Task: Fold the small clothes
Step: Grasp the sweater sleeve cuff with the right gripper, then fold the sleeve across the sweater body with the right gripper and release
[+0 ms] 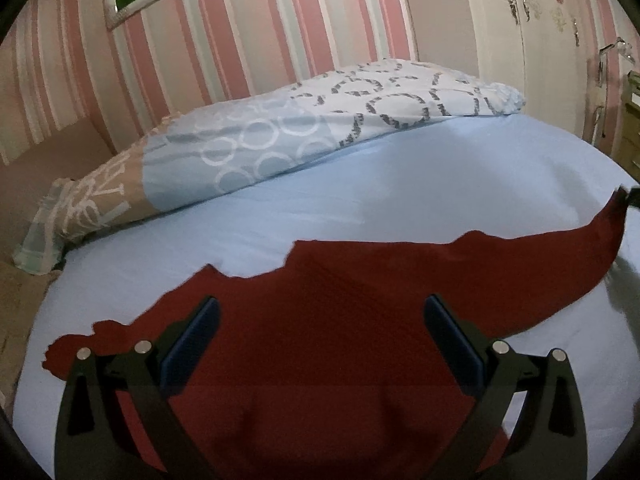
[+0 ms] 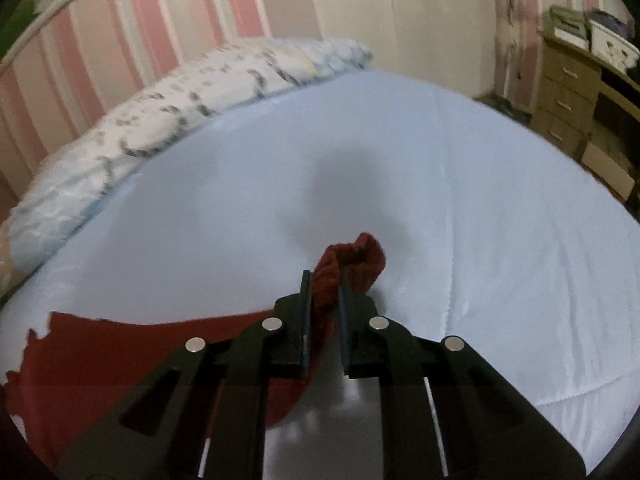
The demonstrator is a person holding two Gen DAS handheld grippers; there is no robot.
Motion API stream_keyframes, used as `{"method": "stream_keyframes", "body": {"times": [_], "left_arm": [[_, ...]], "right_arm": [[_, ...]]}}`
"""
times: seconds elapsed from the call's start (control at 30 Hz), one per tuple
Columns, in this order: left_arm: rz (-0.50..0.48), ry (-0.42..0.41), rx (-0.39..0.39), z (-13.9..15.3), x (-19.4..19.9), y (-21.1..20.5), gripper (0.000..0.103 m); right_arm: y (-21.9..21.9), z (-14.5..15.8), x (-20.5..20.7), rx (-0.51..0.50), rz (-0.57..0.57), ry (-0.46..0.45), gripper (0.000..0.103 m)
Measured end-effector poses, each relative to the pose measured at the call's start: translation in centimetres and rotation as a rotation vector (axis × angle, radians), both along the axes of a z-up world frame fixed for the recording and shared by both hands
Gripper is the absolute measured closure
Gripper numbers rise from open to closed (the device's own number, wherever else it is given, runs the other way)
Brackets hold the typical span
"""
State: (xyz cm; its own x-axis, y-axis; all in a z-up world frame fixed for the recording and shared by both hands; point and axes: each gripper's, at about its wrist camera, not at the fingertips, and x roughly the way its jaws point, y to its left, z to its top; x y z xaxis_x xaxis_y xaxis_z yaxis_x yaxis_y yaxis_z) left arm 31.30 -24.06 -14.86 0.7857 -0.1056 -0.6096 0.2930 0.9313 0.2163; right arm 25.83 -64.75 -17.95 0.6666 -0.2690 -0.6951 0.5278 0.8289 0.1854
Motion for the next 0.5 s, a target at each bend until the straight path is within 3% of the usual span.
{"method": "stream_keyframes", "body": {"times": [0.17, 0.3, 0.5], "left_arm": [[0.051, 0.035, -0.033, 1.1, 0.8, 4.1, 0.001], [0.107, 0.007, -0.029, 2.6, 1.2, 9.0, 0.001], [0.191, -0.062, 0.013, 4.4, 1.0, 16.9, 0.001]], "right_arm": [[6.9, 4.2, 0.3, -0.076, 0.118, -0.052, 0.092], [15.7, 7.2, 2.0, -0.124, 0.262, -0.086, 0.092], [27.8, 8.8, 5.5, -0.064, 0.453, -0.112, 0.092]]}}
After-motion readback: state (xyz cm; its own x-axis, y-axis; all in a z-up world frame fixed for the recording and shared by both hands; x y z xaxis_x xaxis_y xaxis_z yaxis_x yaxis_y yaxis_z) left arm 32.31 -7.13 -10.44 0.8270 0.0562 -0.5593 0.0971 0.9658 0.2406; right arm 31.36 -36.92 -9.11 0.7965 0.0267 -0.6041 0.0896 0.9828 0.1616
